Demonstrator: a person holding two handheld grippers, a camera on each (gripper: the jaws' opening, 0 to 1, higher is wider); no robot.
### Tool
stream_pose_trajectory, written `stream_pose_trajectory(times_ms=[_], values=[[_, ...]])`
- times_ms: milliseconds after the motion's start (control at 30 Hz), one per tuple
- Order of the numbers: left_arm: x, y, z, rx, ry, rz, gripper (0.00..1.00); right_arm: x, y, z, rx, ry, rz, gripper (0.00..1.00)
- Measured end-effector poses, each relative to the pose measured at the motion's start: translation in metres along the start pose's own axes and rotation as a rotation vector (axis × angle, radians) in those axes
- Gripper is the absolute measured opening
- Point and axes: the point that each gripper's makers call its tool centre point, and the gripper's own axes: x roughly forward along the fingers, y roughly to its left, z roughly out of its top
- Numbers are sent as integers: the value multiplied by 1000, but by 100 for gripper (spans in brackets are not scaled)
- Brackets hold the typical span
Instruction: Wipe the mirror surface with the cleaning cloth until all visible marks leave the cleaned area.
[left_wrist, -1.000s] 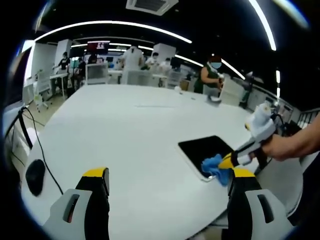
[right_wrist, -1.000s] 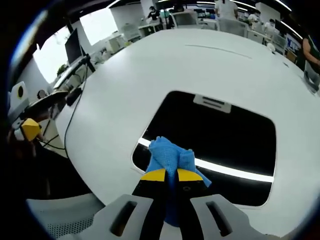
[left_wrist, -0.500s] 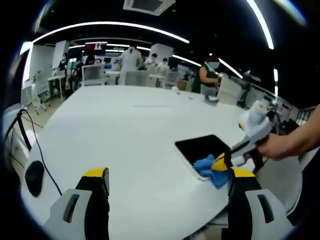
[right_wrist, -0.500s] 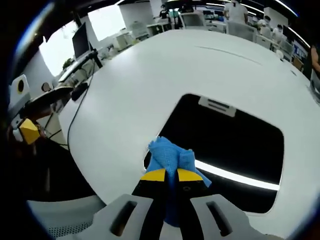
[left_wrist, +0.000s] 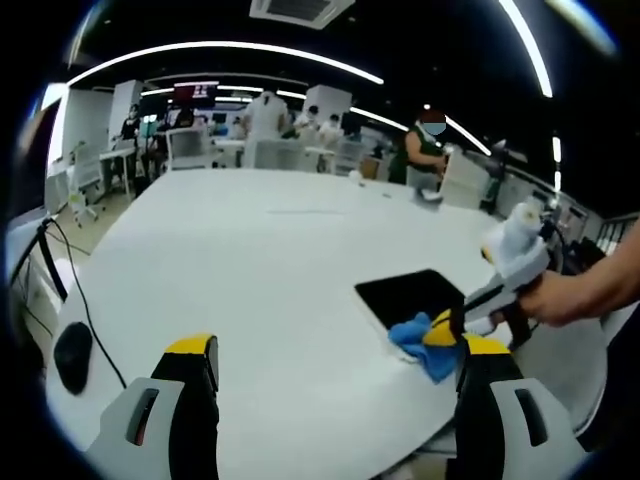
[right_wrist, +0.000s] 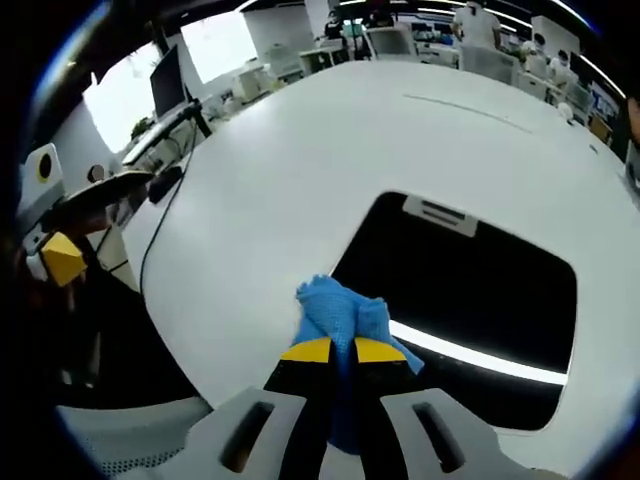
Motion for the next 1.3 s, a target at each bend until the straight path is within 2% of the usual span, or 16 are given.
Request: stream_pose_trajectory(times_ms=[567, 900, 1300], values=[[5, 7, 9, 26, 16, -19, 99, -1, 0, 1, 19, -7, -16, 0], [7, 13, 20, 25, -1, -5, 99, 0, -1, 2, 43, -12, -11, 0], [5, 15, 20, 23, -11, 5, 99, 0, -1, 2, 36, -10, -16, 0]])
